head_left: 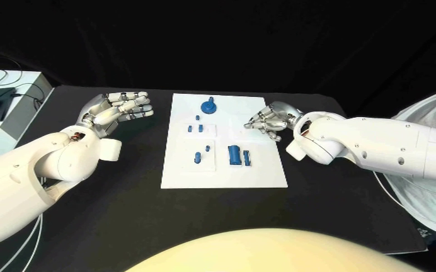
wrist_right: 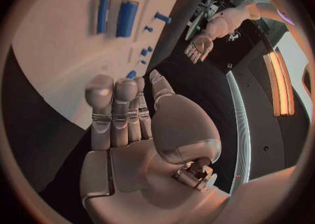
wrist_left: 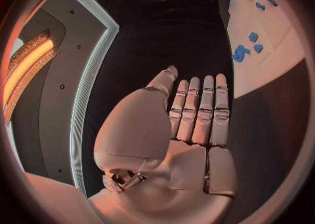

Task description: Assemble the parts on the task board

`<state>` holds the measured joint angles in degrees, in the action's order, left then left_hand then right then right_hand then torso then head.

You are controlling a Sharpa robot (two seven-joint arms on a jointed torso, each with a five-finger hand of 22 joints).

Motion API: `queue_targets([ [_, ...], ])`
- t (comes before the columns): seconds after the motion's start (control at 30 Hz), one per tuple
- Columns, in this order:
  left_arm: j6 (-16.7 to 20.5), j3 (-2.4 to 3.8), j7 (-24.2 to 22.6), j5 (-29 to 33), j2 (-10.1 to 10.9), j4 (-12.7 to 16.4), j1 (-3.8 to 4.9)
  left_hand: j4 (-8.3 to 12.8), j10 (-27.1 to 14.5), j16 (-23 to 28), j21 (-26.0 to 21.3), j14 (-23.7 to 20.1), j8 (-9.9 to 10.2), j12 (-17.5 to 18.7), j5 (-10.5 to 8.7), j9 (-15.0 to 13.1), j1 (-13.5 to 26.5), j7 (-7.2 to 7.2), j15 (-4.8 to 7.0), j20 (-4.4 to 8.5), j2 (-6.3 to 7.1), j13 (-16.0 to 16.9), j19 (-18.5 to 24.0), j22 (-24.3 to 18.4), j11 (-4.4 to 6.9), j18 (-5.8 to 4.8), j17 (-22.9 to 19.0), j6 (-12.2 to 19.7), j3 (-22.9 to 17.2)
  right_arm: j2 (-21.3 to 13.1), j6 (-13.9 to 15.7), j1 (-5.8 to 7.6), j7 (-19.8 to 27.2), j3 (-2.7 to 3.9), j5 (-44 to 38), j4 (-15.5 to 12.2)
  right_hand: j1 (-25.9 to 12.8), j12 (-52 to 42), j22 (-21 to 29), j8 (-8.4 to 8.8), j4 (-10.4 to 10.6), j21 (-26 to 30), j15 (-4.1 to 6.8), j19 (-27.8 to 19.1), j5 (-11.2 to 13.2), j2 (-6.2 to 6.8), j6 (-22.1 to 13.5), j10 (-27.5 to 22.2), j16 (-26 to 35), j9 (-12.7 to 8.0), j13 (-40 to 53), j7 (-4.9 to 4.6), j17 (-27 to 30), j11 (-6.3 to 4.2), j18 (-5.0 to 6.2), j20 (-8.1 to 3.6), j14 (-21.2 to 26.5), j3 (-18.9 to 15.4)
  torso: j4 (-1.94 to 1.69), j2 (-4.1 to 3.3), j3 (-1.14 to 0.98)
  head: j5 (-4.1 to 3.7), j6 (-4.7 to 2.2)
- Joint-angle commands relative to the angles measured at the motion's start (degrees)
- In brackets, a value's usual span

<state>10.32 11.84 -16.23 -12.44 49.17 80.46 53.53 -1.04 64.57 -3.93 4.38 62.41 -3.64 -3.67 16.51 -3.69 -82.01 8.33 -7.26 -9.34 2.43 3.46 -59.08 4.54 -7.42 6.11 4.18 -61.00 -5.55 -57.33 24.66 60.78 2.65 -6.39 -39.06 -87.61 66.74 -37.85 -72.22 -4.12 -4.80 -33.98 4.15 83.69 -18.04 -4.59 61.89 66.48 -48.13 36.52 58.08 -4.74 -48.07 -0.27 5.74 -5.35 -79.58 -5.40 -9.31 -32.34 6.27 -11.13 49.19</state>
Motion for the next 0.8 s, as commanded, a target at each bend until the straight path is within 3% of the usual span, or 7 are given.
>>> queue_targets([
  [0.03, 1.56, 0.05, -3.17, 1.17, -0.44, -0.97, 0.00, -0.29, 0.52, 0.30, 0.07, 0.73, 0.03, 0.24, 0.09, 0.07, -0.18, -0.18, 0.04, 0.00, -0.33, -0.09, 0.13, -0.06, 0.04, -0.73, 0.08, -0.42, -0.30, 1.25, 4.53, 0.59, 14.41, 0.14, 12.40, 3.02, 0.80, 3.08, 6.36, -0.05, -0.39, 15.48, -1.04, -2.92, 0.64, 0.29, -3.30, -2.20, 4.59, -2.19, -3.14, -1.49, 2.35, 1.13, 1.57, 1.11, 2.41, 0.07, 0.50, 1.19, -0.02, 0.54, -0.98],
  [0.33, 5.70, 0.11, -5.75, 2.50, -3.06, -6.17, 0.44, -0.33, -3.30, 0.43, -0.69, -5.66, 0.36, 0.27, -1.03, 0.38, 0.31, -1.47, -2.10, -1.83, 0.19, -0.14, 5.95, -0.79, -1.60, -1.86, -0.54, 7.43, 1.49, 8.45, 4.65, 1.42, 21.76, 0.90, 22.93, 15.82, 4.00, 22.83, 36.06, 0.09, -1.02, 30.48, -4.99, -4.98, 5.73, 0.87, -3.30, 1.14, 29.36, -30.08, -45.18, -3.69, 14.12, 4.35, 0.60, 5.41, 4.54, 0.75, 1.01, 2.83, -0.46, 2.34, -3.98],
  [0.63, 7.84, 0.12, -6.17, 2.70, -5.44, -9.49, 1.05, 1.58, -9.80, 1.05, -0.70, -19.01, 0.43, 0.50, -1.35, 0.44, -0.36, -1.95, -3.39, -6.00, -2.58, -0.29, 14.25, -0.81, -2.29, 1.06, -1.28, 8.16, 8.84, 12.41, 2.68, 1.29, 24.71, 1.27, 26.27, 21.08, 5.39, 32.20, 47.54, 0.59, -2.09, 30.03, -8.95, -18.33, 6.44, 0.88, -4.35, -1.36, 44.19, -32.07, -54.54, -4.40, 30.33, 7.21, -0.22, 9.93, 8.89, 1.57, 0.80, 3.59, -1.18, 3.15, -5.07],
  [0.67, 5.60, 0.06, -4.27, 1.95, -5.00, -9.09, 0.88, 1.04, -64.57, 3.93, -4.38, -62.41, 3.64, 3.67, -16.51, 3.69, 24.47, -8.33, 7.26, 9.34, -2.43, -3.46, 59.08, -4.54, 7.42, -6.11, -4.18, 61.00, 5.55, 12.05, 3.82, 1.39, 20.58, 1.23, 22.52, 20.51, -16.51, 37.85, 72.22, 4.12, 4.80, 33.98, -4.15, -37.29, 18.04, 4.59, -21.42, -21.00, 48.13, -36.52, -58.08, 4.74, 48.07, 0.27, -5.74, 5.35, 30.75, 5.40, 0.91, 3.23, -0.74, 2.90, -4.70],
  [0.7, 5.81, -0.03, -4.34, 2.03, -5.00, -8.95, 0.92, 1.04, -64.57, 3.93, -4.38, -62.41, 3.64, 3.67, -16.51, 3.69, 25.34, -8.33, 7.26, 9.34, -2.43, -3.46, 59.08, -4.54, 7.42, -6.11, -4.18, 61.00, 5.55, 12.05, 3.89, 1.38, 20.61, 1.26, 22.60, 20.39, -16.84, 37.85, 72.22, 4.12, 4.80, 33.98, -4.15, -38.36, 18.04, 4.59, -61.89, -21.62, 48.13, -36.52, -58.08, 4.74, 48.07, 0.27, -5.74, 5.35, 31.11, 5.40, 0.95, 3.22, -0.77, 2.95, -4.76],
  [0.77, 6.49, -0.32, -4.56, 2.28, -4.98, -8.50, 1.06, 1.04, -64.57, 3.93, -4.38, -62.41, 3.64, 3.67, -16.51, 3.69, 30.38, -8.33, 7.26, 9.34, -2.43, -3.46, 59.08, -4.54, 7.42, -6.11, -4.18, 61.00, 5.55, 12.07, 4.43, 1.31, 20.83, 1.44, 23.17, 19.61, -21.23, 37.85, 72.22, 4.12, 4.80, 33.98, -4.15, -42.49, 18.04, 4.59, -61.89, -25.55, 48.13, -36.52, -58.08, 4.74, 48.07, 0.27, -5.74, 5.35, 35.26, 5.40, 1.28, 3.14, -0.99, 3.27, -5.15],
  [0.8, 6.99, -0.53, -4.73, 2.47, -4.97, -8.17, 1.16, 1.04, -64.57, 3.93, -4.38, -62.41, 3.64, 3.67, -16.51, 3.69, 32.16, -8.33, 7.26, 9.34, -2.43, -3.46, 59.08, -4.54, 7.42, -6.11, -4.18, 61.00, 5.55, 12.08, 4.77, 1.27, 20.98, 1.55, 23.53, 19.11, -23.03, 37.85, 72.22, 4.12, 4.80, 33.98, -4.15, -83.69, 18.04, 4.59, -61.89, -66.48, 48.13, -36.52, -58.08, 4.74, 48.07, 0.27, -5.74, 5.35, 36.97, 5.40, 1.49, 3.09, -1.12, 3.47, -5.40],
])
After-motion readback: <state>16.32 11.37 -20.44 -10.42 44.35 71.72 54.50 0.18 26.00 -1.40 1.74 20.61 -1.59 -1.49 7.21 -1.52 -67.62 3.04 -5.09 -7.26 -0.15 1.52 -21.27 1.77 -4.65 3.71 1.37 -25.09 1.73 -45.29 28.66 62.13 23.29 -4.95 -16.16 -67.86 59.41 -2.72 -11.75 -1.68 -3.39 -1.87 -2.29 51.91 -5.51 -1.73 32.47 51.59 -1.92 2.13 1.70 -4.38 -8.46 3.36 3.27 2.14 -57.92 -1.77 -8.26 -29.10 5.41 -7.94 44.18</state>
